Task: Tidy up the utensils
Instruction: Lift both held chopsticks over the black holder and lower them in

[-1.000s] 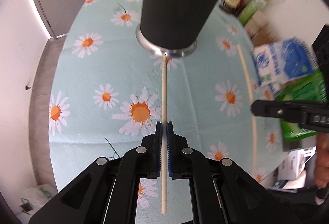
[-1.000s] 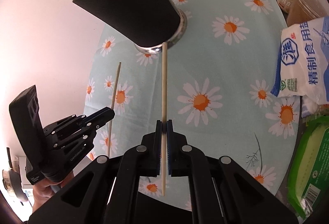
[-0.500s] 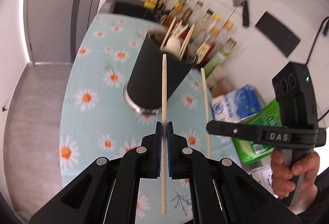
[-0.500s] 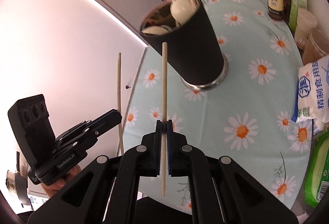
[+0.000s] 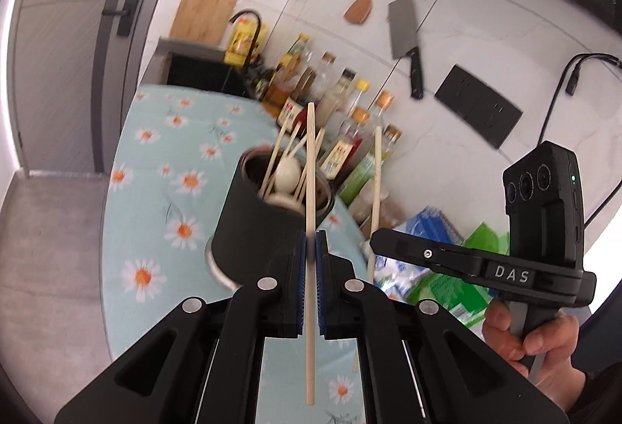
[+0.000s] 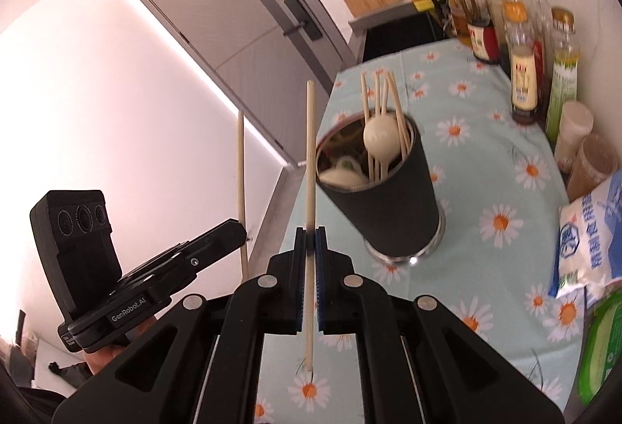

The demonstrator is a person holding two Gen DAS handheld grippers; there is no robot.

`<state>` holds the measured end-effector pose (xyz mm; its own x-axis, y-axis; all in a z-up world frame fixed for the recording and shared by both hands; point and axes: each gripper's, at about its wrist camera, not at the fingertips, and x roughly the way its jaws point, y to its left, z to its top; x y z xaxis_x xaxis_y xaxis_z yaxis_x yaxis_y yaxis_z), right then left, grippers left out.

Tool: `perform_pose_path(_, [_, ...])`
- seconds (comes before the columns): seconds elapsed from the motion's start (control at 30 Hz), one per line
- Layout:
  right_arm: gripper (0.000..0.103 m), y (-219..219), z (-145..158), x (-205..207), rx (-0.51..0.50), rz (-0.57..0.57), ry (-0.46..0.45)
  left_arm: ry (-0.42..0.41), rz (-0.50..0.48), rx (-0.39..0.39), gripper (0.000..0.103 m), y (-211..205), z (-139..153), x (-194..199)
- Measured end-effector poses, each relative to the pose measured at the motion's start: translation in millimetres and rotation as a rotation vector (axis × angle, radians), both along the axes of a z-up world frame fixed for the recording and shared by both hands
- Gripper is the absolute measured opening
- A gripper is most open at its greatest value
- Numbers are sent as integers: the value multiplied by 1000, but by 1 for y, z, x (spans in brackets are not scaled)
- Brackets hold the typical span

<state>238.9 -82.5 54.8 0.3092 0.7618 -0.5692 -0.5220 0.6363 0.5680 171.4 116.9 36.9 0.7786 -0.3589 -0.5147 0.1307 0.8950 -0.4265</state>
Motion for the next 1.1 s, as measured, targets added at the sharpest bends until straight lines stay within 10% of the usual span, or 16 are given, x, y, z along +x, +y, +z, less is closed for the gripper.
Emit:
perform_pose_path(0.57, [6,-11,39,55,86,-164,-223,-242,28,46,4,6,44,57])
perform_pose_path(1.1, [6,5,26,108,106,-219,-226,-361,86,-38,4,28,42,110])
